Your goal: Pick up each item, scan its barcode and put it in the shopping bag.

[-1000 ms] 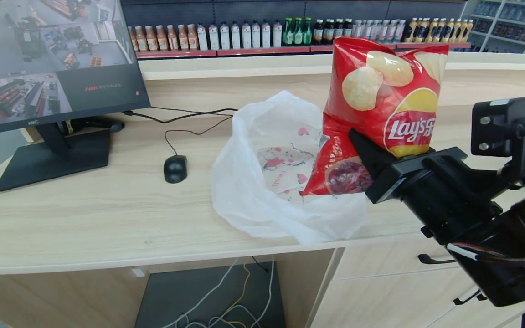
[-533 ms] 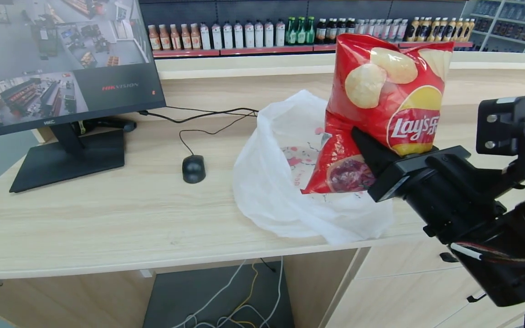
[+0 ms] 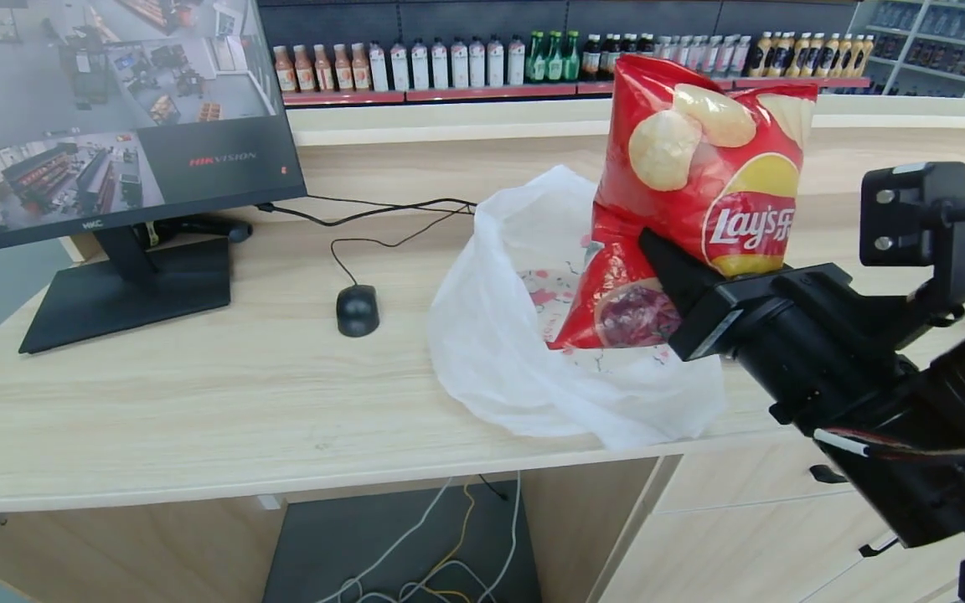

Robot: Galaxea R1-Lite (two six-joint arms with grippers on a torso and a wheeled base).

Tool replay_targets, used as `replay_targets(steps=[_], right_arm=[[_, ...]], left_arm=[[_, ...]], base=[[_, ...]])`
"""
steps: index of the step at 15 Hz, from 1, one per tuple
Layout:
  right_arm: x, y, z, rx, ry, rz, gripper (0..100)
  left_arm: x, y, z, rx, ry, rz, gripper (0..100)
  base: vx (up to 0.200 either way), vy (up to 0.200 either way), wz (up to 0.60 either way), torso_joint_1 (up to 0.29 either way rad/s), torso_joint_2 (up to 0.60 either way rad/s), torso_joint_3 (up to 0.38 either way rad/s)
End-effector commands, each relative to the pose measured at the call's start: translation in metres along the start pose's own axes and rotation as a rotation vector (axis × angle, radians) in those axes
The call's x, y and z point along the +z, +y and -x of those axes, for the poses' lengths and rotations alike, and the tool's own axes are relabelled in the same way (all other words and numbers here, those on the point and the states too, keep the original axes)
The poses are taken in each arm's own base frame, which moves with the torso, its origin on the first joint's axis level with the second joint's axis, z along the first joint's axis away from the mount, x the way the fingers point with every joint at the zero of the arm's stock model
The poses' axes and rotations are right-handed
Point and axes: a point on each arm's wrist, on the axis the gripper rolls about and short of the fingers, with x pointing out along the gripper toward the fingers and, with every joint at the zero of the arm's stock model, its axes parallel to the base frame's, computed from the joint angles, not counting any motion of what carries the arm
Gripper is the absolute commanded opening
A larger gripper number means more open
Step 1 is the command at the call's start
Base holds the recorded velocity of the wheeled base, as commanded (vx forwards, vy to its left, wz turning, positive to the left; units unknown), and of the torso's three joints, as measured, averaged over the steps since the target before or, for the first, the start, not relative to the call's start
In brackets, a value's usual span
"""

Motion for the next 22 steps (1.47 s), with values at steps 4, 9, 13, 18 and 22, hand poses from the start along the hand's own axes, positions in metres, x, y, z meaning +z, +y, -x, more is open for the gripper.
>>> replay_targets(steps=[4,9,13,18,22], right_arm=[[0.018,-0.012,-0.037,-0.076,0.088,-0.109,0],[0.019,-0.025,-0.069,-0.159,0.203,-0.264,0],[0.005,-0.026,-0.086,-0.200,0.305,-0.311,0],[-0.008,-0.039,-0.098,-0.252,0.354,-0.289,0],[-0.009,-0.038,-0.099,-0.216,0.383,-0.277,0]], left_arm=[[0.000,0.000,0.000,0.000,-0.001,0.000,100],[0.000,0.000,0.000,0.000,-0.001,0.000,100],[0.000,0.000,0.000,0.002,-0.001,0.000,100],[0.000,0.000,0.000,0.000,-0.001,0.000,100],[0.000,0.000,0.000,0.002,-0.001,0.000,100]], base=[[0.000,0.000,0.00,0.000,0.00,0.000],[0.000,0.000,0.00,0.000,0.00,0.000],[0.000,0.000,0.00,0.000,0.00,0.000],[0.000,0.000,0.00,0.000,0.00,0.000],[0.000,0.000,0.00,0.000,0.00,0.000]])
